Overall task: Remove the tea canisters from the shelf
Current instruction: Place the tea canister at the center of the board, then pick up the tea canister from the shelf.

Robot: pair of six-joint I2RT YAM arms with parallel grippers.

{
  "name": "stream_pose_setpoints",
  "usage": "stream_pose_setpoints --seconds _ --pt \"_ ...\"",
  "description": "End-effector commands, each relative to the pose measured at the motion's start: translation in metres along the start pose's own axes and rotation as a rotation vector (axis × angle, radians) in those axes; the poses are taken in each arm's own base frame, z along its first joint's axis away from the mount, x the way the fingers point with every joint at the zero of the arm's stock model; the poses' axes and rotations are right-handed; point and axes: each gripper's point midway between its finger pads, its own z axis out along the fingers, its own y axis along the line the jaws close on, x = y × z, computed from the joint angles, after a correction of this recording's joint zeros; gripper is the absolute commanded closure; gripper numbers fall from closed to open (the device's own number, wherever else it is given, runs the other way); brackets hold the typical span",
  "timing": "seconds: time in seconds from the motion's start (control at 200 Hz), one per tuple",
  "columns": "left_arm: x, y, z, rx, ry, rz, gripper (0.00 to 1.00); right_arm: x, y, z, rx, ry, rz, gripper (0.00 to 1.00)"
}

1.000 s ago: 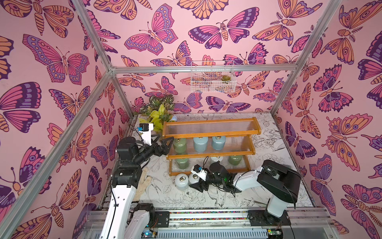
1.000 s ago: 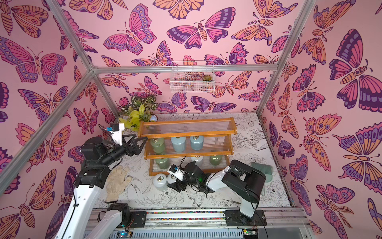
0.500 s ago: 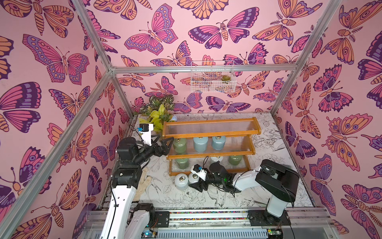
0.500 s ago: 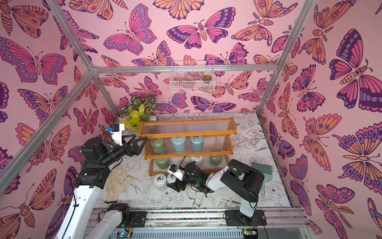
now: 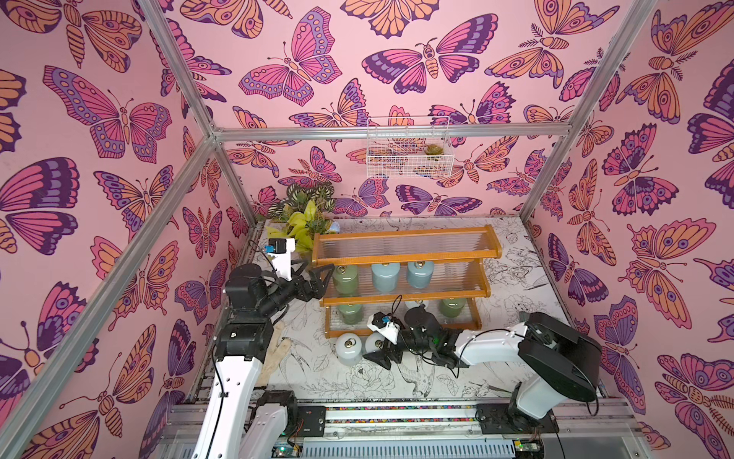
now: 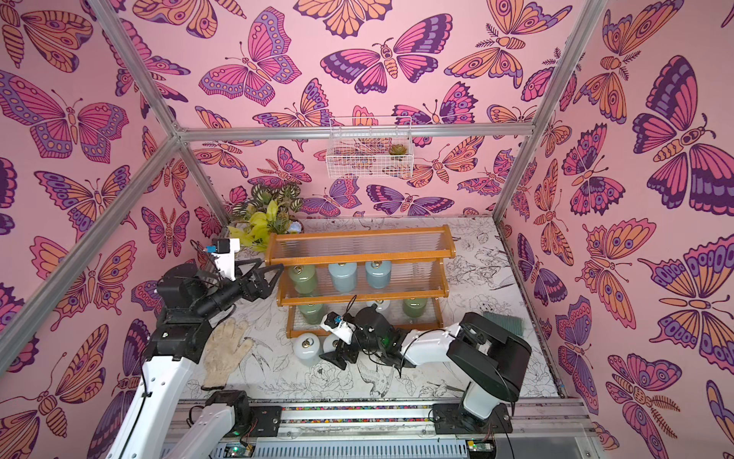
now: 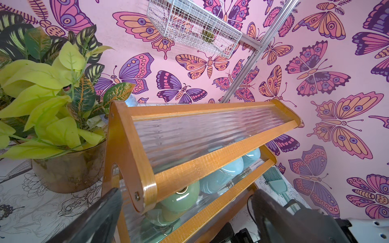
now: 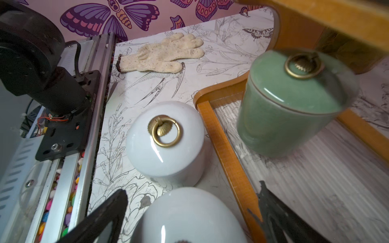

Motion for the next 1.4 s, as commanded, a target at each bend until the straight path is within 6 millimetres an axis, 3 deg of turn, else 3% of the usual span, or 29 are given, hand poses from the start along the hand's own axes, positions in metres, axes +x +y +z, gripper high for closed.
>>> stream_pose_setpoints --seconds 0.0,0.2,0.34,0.441,0.691,0.891,1.172,1.392 --pt "0.001 -0.004 -0.003 0.008 -0.014 0.028 0.01 -0.026 0.003 -0.011 0.008 -0.030 -0.041 0.01" --pt "0.000 -0.007 -0.006 0.013 -0.022 0.017 0.01 -0.065 -0.003 -0.040 0.094 -0.129 -0.072 0.01" --pt "-0.003 -0.008 -0.006 0.016 -0.029 0.009 0.01 -0.102 -0.026 -0.081 0.292 -0.255 -0.073 0.01" --pt "-0.008 -0.011 -0.005 0.033 -0.029 0.003 0.01 -0.114 -0.042 -0.112 0.439 -0.295 -0.085 0.01" --pt "-0.025 -0.032 -0.013 0.103 -0.055 0.029 0.01 -0.121 -0.086 -0.171 0.767 -0.237 -0.080 0.01" --pt "-0.033 -0.045 -0.018 0.149 -0.070 0.062 0.01 -0.107 -0.120 -0.202 0.925 -0.259 0.047 0.01" --pt "-0.032 -0.043 -0.014 0.154 -0.067 0.072 0.01 -0.087 -0.151 -0.211 0.927 -0.319 0.176 0.01" --pt "-0.031 -0.041 -0.012 0.156 -0.068 0.067 0.01 -0.095 -0.156 -0.197 0.861 -0.361 0.162 0.01"
